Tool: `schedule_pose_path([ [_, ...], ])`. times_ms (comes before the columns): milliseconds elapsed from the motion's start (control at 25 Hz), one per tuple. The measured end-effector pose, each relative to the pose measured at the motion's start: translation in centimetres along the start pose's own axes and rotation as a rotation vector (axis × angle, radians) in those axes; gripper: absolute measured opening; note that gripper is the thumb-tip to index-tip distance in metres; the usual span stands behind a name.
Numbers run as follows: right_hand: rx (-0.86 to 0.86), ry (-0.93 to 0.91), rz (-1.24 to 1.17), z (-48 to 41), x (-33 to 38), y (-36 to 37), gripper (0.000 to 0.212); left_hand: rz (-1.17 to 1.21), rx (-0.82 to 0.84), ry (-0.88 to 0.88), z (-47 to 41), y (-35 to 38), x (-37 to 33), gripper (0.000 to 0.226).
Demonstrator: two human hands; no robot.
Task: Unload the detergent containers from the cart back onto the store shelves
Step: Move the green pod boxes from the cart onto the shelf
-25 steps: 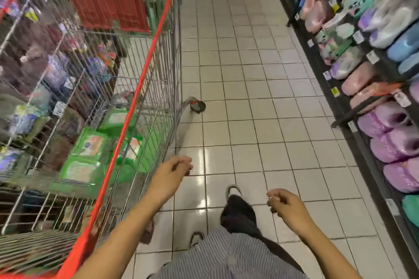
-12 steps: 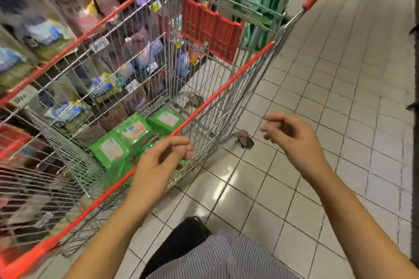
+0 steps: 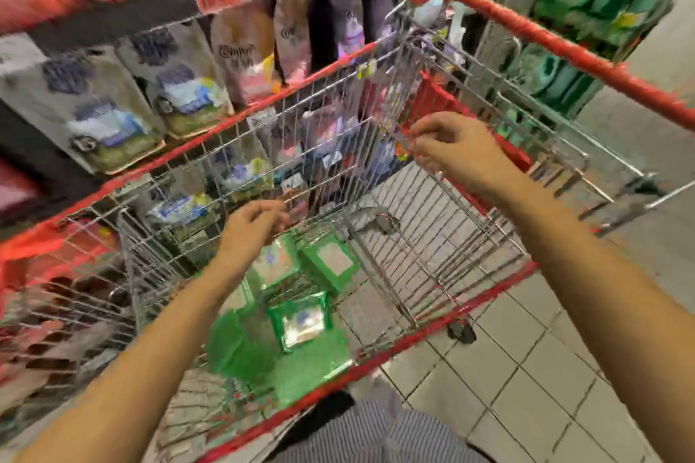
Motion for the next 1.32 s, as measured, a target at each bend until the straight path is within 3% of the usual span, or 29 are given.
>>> schedule_pose_path([
  [160,0.225,0.028,0.469,-8.1,-3.0,7.5,0.018,-0.11,-0.04,-0.282,-4.3,-0.3,8.9,0.012],
  [400,0.524,0.307,0.646,-15.4,-14.7,18.0,0.031,-0.178,-0.022,-0.492,-5.4,1.3,18.2,0.026],
  [520,0.603,0.409,0.602,-17.0,-21.6,21.8,0.039,-0.206,0.002,-0.618,-5.3,2.8,24.0,0.027],
  [720,0.64,0.569,0.589,-19.7,-33.3,27.0,0.049,-0.132,-0.126,-0.757,-5.8,6.0,33.3,0.014],
  [920,0.586,0.747,0.226,-20.8,-41.0,31.4,0.059,-0.029,-0.179,-0.867,-7.0,10.3,39.5,0.016],
  [1040,0.645,0.845,-0.018,-20.7,-43.4,33.8,0.04,-0.004,-0.169,-0.907,-7.3,12.5,41.6,0.033],
  [1120,0.641,0.832,-0.038,-20.3,-44.2,34.9,0.028,0.051,-0.218,-0.901,-7.4,13.7,42.5,0.043],
  [1320,0.535,0.823,-0.072,-20.0,-44.0,34.3,0.037,0.06,-0.282,-0.832,-7.3,14.7,42.8,0.041],
])
Point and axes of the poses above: each hand's wrist, its own z-axis away from the middle knuckle, its own y-axis out of the palm, x = y × z, the point moved 8 cm from there along -z, towards the middle knuckle, and after that the axes turned 14 degrees about y, right-handed, at the moved point
